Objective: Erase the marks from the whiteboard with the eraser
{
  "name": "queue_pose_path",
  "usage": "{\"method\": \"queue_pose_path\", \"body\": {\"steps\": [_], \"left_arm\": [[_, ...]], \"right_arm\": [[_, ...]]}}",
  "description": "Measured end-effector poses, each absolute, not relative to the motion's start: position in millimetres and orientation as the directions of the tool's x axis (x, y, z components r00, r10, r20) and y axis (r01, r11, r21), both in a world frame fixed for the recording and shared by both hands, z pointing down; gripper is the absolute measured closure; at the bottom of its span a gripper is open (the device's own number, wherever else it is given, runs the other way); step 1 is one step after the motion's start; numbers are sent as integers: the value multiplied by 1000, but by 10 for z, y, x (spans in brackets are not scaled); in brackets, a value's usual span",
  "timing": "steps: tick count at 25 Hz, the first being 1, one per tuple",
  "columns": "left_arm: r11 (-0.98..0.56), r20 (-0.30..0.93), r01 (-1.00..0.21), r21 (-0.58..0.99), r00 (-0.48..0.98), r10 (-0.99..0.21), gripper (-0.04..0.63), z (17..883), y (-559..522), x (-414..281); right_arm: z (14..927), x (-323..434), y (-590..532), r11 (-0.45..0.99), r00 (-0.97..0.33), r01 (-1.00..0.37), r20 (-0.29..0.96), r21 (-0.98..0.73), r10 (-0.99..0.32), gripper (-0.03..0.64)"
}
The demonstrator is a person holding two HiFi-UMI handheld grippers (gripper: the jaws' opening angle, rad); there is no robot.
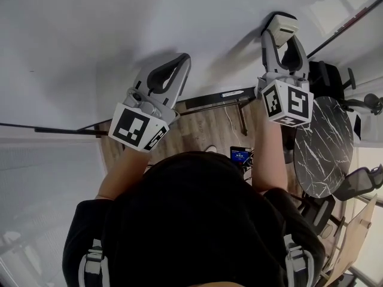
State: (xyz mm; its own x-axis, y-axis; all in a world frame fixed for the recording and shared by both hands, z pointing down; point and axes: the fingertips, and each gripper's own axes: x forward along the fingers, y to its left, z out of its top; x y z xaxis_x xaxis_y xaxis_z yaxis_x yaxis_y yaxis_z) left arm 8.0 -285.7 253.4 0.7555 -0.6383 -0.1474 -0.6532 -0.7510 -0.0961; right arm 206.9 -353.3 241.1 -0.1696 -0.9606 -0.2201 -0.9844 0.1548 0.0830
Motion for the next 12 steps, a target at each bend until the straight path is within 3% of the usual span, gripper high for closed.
{"method": "queue_pose_path", "body": {"steps": [12], "left_arm": [[-740,-183,-661,-125,749,-637,589,2334,-2751,-95]], "right_arm": [[2257,1376,-3071,299,-311,-950,-232,85,-922,387]]}}
